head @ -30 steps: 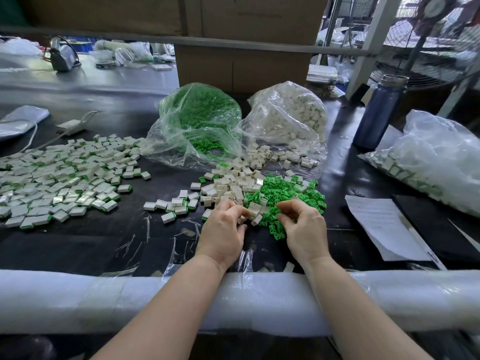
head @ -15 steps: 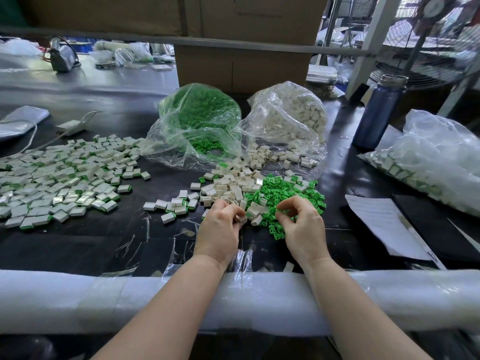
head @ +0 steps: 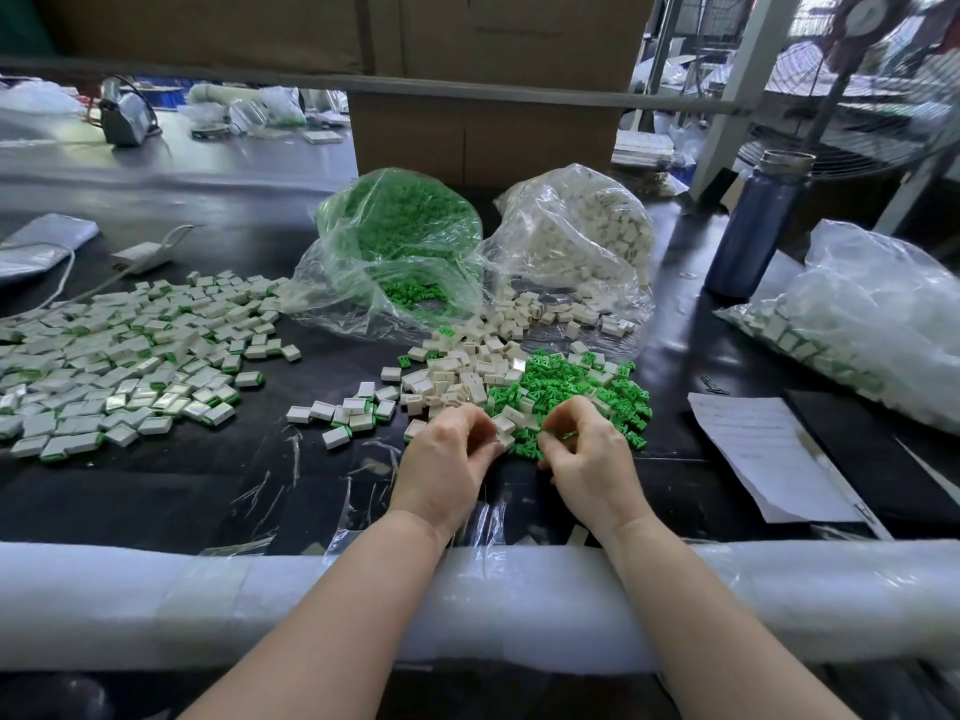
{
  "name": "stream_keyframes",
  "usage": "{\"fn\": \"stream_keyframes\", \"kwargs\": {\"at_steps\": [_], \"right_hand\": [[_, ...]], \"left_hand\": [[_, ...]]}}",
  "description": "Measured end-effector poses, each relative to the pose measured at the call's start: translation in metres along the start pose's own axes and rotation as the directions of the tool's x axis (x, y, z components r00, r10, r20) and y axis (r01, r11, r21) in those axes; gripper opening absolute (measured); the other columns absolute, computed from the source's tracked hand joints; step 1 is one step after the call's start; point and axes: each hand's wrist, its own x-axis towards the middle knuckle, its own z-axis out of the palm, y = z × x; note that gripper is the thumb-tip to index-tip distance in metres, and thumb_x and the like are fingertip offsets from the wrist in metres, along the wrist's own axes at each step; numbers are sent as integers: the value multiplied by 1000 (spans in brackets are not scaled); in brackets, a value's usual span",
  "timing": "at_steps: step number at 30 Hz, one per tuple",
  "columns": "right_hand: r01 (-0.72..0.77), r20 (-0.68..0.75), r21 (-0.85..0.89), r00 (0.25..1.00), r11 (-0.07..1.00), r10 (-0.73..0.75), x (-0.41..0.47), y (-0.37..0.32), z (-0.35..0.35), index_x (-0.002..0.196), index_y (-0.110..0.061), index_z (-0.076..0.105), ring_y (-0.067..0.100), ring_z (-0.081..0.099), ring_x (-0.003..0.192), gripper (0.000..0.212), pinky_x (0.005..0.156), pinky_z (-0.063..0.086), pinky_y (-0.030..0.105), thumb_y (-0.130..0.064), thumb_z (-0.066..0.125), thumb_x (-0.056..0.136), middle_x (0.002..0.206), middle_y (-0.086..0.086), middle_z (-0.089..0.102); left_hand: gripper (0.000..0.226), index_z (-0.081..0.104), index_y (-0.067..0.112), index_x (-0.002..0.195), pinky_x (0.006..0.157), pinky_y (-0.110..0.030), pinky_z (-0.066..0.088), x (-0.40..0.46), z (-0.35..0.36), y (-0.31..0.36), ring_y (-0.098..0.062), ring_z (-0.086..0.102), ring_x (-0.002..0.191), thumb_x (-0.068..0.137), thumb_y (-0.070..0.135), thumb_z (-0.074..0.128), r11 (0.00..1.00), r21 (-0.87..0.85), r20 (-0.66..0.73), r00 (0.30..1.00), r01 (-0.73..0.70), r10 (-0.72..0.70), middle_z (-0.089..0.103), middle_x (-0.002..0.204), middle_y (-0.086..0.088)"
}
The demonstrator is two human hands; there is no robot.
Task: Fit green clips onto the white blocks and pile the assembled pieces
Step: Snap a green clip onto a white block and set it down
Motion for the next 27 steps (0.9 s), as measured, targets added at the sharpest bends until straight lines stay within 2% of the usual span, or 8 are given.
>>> {"fn": "stream_keyframes", "kwargs": {"at_steps": [3,5,7,11,15,19,24,27], "right_hand": [[31,-31,105,999,994,-28,1,-1,-1,77,-30,53,5,57,69,30,69,50,21,-2,62,85,74,-9,59],[1,-19,241,1000,970,4,1,-2,-3,82,-28,60,9,60,71,29,70,53,24,1,62,85,78,-5,63],[-36,13,365,999,930,34,2,-2,-4,83,-22,64,11,63,66,25,65,55,23,3,62,84,77,0,67],[-110,68,549,994,828,87,1,-3,-6,80,-9,63,13,66,60,16,58,54,20,6,62,82,71,6,68],[-106,78,555,994,825,75,1,-4,-7,77,-10,63,9,63,63,16,57,53,20,5,64,81,71,4,66],[-75,76,538,996,840,40,0,-4,-8,75,-12,64,7,59,61,19,57,52,19,6,65,81,67,1,64],[-39,89,433,996,900,1,0,-3,-6,75,-15,66,5,61,62,19,60,51,18,4,68,79,69,-1,67],[-29,84,388,996,921,-4,1,-2,-4,73,-17,65,4,60,63,20,61,50,18,2,70,77,69,-2,66]], "left_hand": [[12,65,9,91,75,-9,45,0,0,2,-10,59,77,81,12,70,995,-102,51,998,-23,29,64,84,2],[14,65,10,93,79,-12,49,0,1,1,-11,62,79,80,11,70,984,-177,81,996,-7,21,67,86,0],[15,66,10,94,81,-17,51,0,2,0,-13,65,81,79,9,70,971,-240,104,995,22,3,69,87,-2],[13,67,13,91,81,-20,52,1,2,-2,-16,66,83,80,8,70,948,-310,145,989,64,-19,69,86,-3],[16,60,24,81,79,-31,56,1,2,-3,-21,68,78,83,9,66,926,-362,199,979,108,-37,69,82,-8],[19,62,29,82,75,-30,57,0,0,-1,-20,68,74,84,10,65,896,-423,217,975,135,-45,67,78,-1],[17,66,26,88,79,-34,56,1,-1,0,-27,67,80,84,10,65,870,-465,226,972,163,-61,68,82,-4],[15,65,19,88,79,-35,57,1,-2,1,-24,66,78,83,6,65,856,-484,237,969,182,-71,68,84,-8]]}}
